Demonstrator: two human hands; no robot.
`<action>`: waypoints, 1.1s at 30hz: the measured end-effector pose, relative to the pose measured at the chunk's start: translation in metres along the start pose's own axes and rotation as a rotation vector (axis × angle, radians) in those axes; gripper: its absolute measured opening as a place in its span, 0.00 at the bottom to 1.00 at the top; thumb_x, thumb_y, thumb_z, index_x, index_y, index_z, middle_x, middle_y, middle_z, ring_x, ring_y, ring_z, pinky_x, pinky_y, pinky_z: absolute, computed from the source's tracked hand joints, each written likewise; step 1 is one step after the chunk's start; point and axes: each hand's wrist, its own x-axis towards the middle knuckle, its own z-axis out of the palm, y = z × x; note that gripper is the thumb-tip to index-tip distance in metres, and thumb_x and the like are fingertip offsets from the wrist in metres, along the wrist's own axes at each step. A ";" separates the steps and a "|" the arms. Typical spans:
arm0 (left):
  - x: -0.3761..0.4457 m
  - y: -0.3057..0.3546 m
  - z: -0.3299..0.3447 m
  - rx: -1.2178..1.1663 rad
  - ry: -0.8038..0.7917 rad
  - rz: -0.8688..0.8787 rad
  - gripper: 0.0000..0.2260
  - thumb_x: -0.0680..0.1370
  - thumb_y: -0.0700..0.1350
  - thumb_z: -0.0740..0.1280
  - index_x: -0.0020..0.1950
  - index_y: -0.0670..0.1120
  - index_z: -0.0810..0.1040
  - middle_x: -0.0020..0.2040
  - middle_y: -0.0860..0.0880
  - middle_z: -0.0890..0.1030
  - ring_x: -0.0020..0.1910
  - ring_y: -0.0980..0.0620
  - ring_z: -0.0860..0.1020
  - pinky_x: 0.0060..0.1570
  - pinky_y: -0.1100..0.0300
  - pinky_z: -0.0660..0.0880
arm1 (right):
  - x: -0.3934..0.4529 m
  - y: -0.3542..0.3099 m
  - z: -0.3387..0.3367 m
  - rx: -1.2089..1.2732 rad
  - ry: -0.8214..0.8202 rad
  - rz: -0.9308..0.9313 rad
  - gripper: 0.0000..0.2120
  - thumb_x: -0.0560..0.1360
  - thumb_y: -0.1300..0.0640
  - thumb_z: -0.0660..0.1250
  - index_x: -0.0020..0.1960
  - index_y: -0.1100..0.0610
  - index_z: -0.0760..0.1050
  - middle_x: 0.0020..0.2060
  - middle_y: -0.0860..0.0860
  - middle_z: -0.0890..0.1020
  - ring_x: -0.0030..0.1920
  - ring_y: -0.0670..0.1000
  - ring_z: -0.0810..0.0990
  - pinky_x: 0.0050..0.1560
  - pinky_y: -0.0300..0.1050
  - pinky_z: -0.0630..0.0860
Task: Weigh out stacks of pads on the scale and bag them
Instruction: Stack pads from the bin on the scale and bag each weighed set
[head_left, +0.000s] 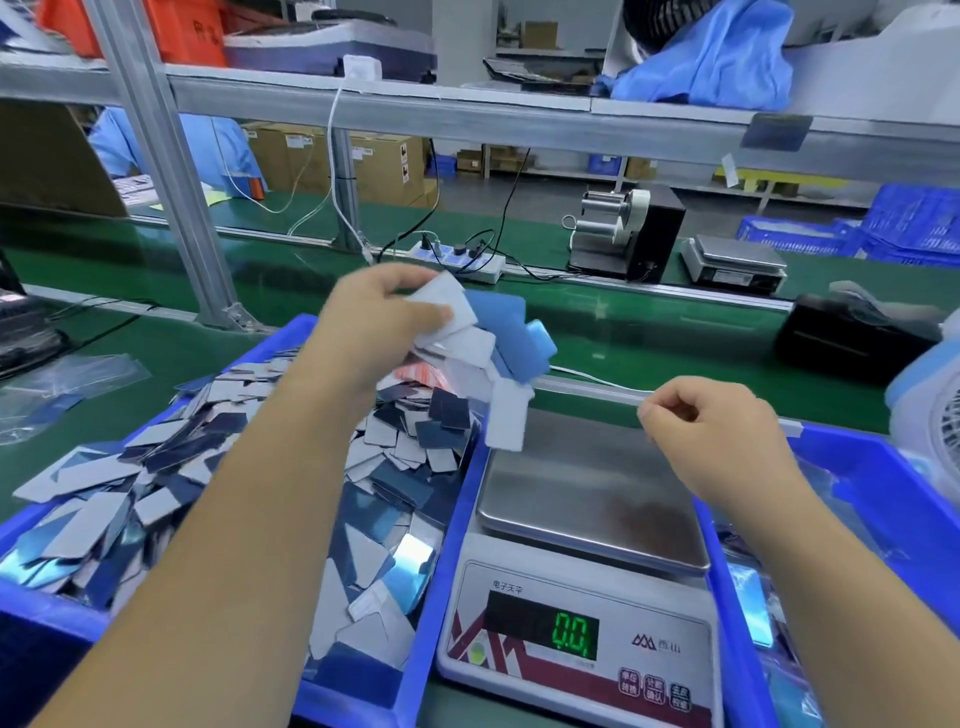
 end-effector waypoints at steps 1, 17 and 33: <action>-0.002 -0.005 0.011 -0.001 -0.044 -0.031 0.13 0.73 0.36 0.72 0.50 0.53 0.83 0.47 0.50 0.85 0.41 0.48 0.83 0.40 0.53 0.79 | 0.002 0.003 -0.002 0.012 0.027 0.031 0.11 0.73 0.56 0.65 0.33 0.50 0.78 0.28 0.39 0.79 0.31 0.45 0.75 0.31 0.40 0.67; -0.033 -0.050 0.102 0.673 -0.349 0.151 0.05 0.75 0.55 0.68 0.45 0.55 0.81 0.41 0.59 0.79 0.53 0.52 0.74 0.51 0.57 0.72 | 0.010 0.022 0.005 0.073 -0.005 0.176 0.09 0.70 0.56 0.63 0.33 0.56 0.77 0.24 0.44 0.77 0.27 0.48 0.71 0.28 0.39 0.67; -0.032 -0.052 0.076 0.383 -0.146 0.284 0.10 0.77 0.40 0.65 0.41 0.54 0.81 0.33 0.57 0.76 0.33 0.63 0.72 0.33 0.73 0.67 | 0.001 0.008 0.003 -0.041 -0.145 0.034 0.08 0.72 0.54 0.65 0.35 0.50 0.79 0.30 0.41 0.81 0.35 0.43 0.77 0.31 0.38 0.68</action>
